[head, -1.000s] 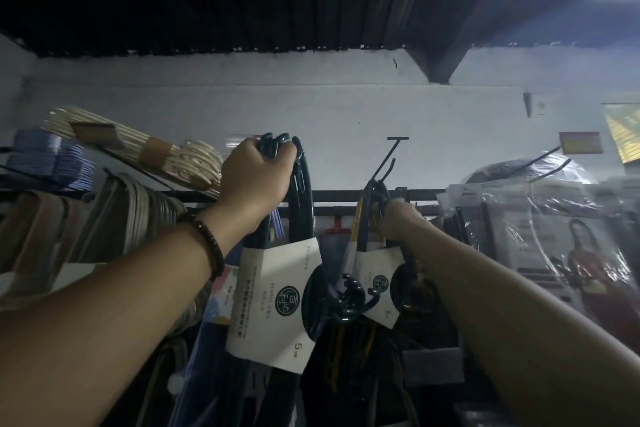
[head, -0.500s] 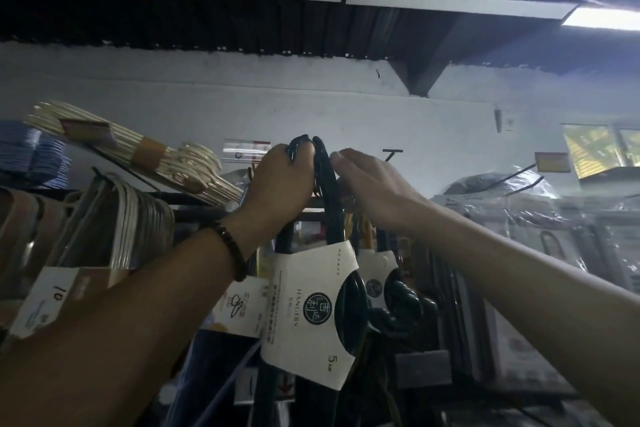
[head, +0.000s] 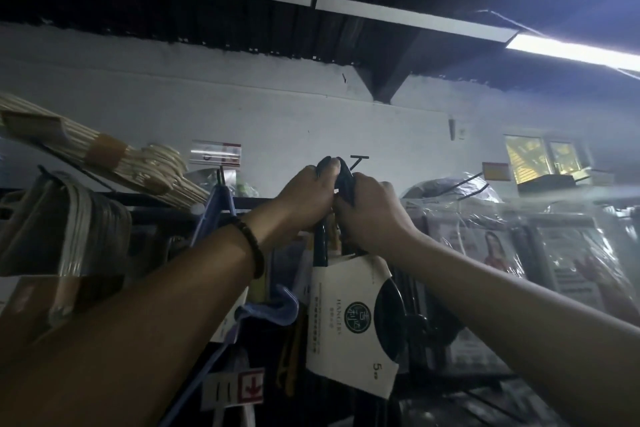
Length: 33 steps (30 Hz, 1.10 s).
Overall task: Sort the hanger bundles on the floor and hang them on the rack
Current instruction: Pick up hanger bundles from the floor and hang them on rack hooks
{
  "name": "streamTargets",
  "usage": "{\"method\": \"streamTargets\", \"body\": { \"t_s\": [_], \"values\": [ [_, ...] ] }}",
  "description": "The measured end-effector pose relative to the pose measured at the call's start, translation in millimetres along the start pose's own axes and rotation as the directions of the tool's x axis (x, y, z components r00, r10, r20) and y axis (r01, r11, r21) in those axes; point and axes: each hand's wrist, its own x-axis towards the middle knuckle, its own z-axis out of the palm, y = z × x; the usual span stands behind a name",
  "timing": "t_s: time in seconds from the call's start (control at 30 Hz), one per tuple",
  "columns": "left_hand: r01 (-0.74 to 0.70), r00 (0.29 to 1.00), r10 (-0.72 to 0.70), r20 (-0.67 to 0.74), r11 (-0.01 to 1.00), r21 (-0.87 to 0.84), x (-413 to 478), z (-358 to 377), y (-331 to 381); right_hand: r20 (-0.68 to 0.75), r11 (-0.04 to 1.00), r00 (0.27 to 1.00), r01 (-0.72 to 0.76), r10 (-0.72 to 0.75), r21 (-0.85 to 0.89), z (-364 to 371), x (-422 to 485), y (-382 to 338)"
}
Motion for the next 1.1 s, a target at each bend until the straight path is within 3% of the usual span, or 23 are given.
{"method": "streamTargets", "body": {
  "t_s": [0.2,0.37,0.53,0.87,1.0,1.1],
  "values": [
    [-0.05,0.994,0.016,0.105,0.944,0.326,-4.0,18.9,-8.2,-0.092,0.987,0.986,-0.144,0.138,-0.068,-7.3,9.5,24.9],
    [-0.215,0.976,0.177,0.13,0.891,0.401,-14.6,27.8,-47.1,-0.124,0.972,0.979,-0.182,0.164,-0.15,0.6,31.0,37.1],
    [-0.191,0.966,0.04,0.254,0.772,0.606,-20.6,21.0,-61.5,-0.107,0.97,0.971,-0.225,0.215,-0.095,18.0,42.9,50.1],
    [-0.167,0.974,0.037,0.222,0.78,0.603,-9.4,38.1,-77.8,-0.066,0.959,0.96,-0.275,0.271,-0.07,30.6,61.3,63.5],
    [-0.222,0.961,0.032,0.273,0.676,0.702,-18.1,44.6,-78.1,-0.031,0.947,0.948,-0.319,0.318,-0.036,44.4,63.9,72.8],
    [-0.243,0.959,0.052,0.28,0.662,0.709,-20.3,44.6,-83.8,-0.026,0.948,0.948,-0.318,0.318,-0.003,54.3,68.8,74.5]
  ]
}}
